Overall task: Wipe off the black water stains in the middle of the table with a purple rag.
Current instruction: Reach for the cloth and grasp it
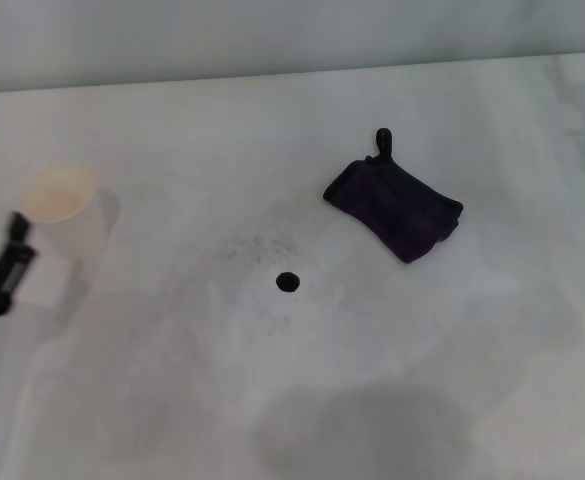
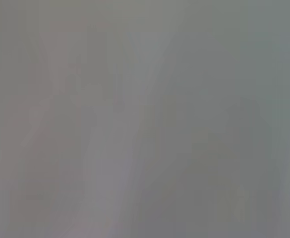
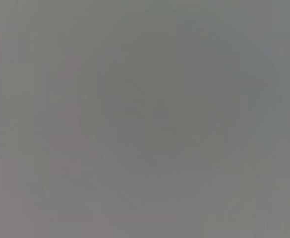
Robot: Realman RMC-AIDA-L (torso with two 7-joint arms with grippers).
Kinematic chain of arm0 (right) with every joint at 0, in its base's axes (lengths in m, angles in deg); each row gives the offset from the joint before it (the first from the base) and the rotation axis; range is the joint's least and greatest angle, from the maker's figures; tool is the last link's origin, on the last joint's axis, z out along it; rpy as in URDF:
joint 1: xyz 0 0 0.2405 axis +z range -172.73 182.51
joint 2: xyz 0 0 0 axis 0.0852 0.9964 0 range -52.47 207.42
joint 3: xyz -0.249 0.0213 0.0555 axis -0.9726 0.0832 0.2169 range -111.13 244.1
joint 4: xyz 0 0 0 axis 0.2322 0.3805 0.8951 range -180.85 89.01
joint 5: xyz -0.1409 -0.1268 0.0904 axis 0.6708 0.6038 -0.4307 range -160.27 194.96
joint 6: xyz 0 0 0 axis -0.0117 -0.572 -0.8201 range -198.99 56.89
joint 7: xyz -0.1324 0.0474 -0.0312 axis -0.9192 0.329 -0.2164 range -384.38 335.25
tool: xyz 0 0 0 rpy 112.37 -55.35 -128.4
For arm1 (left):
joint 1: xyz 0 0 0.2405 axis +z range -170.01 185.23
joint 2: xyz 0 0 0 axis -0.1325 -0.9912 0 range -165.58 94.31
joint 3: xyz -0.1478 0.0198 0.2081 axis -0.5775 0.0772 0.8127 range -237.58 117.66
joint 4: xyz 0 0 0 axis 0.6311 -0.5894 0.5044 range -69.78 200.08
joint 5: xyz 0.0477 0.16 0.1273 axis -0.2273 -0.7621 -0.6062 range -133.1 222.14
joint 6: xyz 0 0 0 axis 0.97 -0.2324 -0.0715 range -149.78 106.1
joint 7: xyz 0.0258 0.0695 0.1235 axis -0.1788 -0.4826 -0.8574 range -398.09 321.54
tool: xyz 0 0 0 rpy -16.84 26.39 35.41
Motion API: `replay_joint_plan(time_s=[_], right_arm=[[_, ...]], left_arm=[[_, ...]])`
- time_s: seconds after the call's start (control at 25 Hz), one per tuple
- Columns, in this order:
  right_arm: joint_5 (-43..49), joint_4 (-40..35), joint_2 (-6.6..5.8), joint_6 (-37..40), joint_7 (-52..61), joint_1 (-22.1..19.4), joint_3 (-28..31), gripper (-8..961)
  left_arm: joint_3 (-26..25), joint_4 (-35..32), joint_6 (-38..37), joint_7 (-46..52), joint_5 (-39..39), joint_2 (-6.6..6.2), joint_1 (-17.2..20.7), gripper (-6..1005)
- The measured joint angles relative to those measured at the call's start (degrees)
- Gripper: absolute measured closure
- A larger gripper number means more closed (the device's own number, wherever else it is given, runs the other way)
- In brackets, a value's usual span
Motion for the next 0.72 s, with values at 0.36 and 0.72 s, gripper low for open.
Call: replay_joint_plan(time_s=[0.36,0.72], right_arm=[[0.08,1.08,0.14,2.67,4.02,1.55,-9.07,83],[0.11,1.34,0.39,4.29,6.07,0.68,-14.62,83]], left_arm=[[-11.89,6.24,-1.49,2.82,0.6,-0.1,-1.76,106],[-16.12,8.62,2.12,2.74,7.45,-0.12,-5.75,106]])
